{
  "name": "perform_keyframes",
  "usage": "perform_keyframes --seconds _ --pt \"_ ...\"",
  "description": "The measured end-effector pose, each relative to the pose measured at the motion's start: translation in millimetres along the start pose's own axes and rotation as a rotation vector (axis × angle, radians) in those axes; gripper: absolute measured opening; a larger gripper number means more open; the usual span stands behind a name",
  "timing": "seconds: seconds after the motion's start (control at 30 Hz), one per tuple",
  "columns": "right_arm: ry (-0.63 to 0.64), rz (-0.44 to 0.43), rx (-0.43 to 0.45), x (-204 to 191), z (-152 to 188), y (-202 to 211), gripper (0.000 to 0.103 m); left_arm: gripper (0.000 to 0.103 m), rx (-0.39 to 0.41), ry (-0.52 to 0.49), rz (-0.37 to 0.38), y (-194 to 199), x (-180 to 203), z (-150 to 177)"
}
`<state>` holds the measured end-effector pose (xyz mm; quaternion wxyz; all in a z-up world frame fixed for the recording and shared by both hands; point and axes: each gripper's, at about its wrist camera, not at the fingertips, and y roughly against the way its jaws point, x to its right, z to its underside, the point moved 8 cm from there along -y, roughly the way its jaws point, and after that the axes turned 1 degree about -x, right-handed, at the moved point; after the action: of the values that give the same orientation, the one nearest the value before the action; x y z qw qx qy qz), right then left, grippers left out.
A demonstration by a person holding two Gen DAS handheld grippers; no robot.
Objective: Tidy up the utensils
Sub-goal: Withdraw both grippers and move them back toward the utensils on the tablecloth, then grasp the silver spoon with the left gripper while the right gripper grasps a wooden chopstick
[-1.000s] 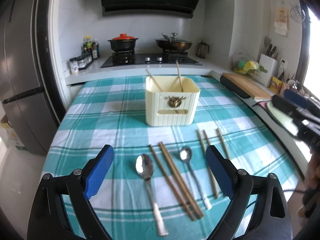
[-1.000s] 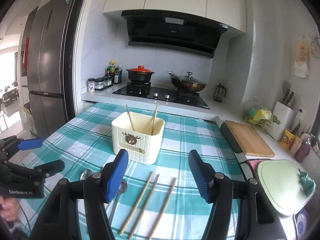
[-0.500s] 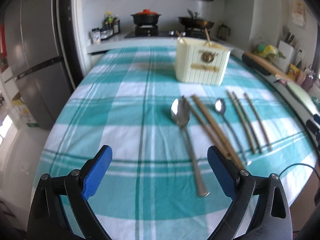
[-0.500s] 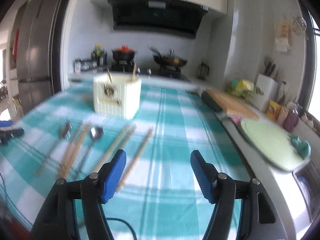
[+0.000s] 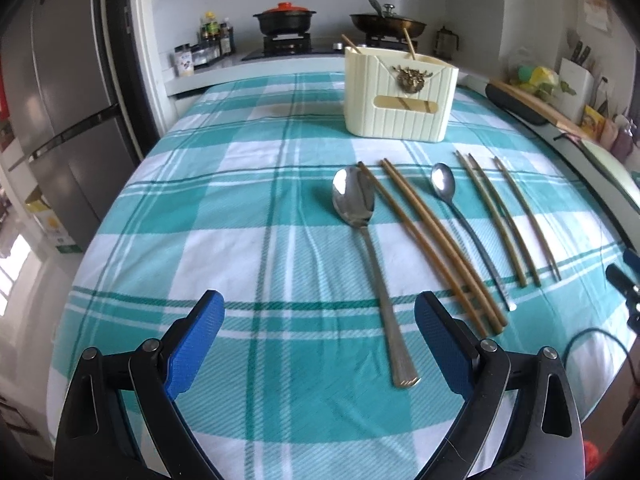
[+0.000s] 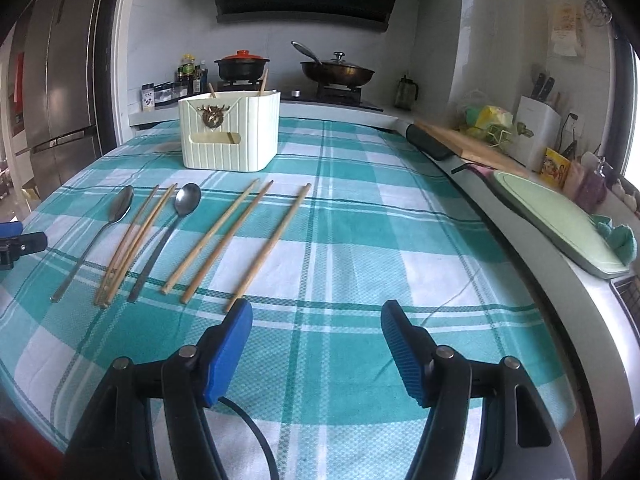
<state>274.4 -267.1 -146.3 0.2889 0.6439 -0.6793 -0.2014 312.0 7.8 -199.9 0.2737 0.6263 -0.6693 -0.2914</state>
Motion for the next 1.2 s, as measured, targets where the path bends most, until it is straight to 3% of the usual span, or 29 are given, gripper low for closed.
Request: perform_keyframes --seconds 0.57,0.83,0.87,0.9,0.93,1.0,1.2 --pt "-0.017 -0.090 -0.098 -12.2 -21.1 -32.3 0.068 0.096 -0.180 -0.021 -0.065 -49.3 25.8 -5.2" --pt "-0.021 -0.154 -0.192 -32.7 -31.3 -77.4 0.067 0.097 -0.286 0.011 -0.073 -68.6 23.9 4.8" --pt "-0.019 -0.173 -0.214 -37.4 -32.4 -86.1 0.065 0.097 -0.285 0.015 -0.073 -69.0 24.1 4.9" --pt "-0.014 -0.180 -0.228 -40.0 -32.3 -90.9 0.055 0.097 -0.289 0.021 -0.072 -69.2 23.3 5.2" --pt "-0.003 -0.184 -0.248 -43.2 -31.4 -96.9 0.038 0.097 -0.293 0.022 -0.071 -69.0 22.8 5.3" --pt "0.013 -0.186 -0.265 -46.3 -29.4 -101.4 0.022 0.097 -0.296 0.022 -0.081 -67.4 17.7 6.1" --pt "0.022 -0.156 -0.276 -33.3 -18.4 -93.8 0.016 0.100 -0.309 -0.001 -0.082 -61.9 -3.0 13.3"
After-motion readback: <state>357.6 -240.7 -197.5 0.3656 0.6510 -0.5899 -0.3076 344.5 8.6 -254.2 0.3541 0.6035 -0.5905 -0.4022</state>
